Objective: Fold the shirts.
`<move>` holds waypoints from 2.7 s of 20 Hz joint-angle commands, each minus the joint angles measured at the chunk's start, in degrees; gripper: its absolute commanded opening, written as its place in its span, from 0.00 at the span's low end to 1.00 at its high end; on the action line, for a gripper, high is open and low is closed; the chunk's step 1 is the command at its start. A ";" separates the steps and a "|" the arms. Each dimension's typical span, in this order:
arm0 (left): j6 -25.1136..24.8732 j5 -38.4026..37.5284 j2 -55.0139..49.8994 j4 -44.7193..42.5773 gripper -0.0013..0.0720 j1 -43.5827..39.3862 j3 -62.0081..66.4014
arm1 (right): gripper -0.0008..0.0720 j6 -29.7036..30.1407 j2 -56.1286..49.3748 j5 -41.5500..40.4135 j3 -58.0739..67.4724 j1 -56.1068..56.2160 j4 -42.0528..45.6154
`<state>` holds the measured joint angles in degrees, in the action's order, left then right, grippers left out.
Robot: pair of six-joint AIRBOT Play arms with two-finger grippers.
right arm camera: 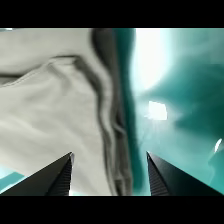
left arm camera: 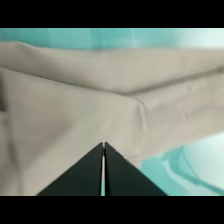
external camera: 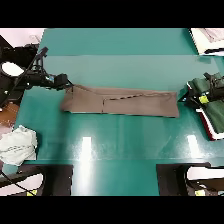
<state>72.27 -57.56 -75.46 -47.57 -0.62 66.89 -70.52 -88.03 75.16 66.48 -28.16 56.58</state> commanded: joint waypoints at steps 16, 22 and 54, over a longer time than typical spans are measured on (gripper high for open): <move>4.90 5.29 -0.83 -0.72 0.05 -12.70 0.74 | 0.03 8.26 -6.27 10.29 7.80 3.13 -14.10; 4.92 2.43 -18.93 -0.87 0.05 -23.93 17.25 | 0.03 0.85 -2.86 14.47 23.56 11.76 -18.14; 8.31 -23.04 -8.81 -27.06 0.05 -0.31 41.44 | 0.03 -2.40 -16.52 -7.21 50.36 57.66 -19.15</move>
<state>80.75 -78.19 -89.25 -72.75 -5.43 108.31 -75.24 -100.22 72.66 115.13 24.53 37.41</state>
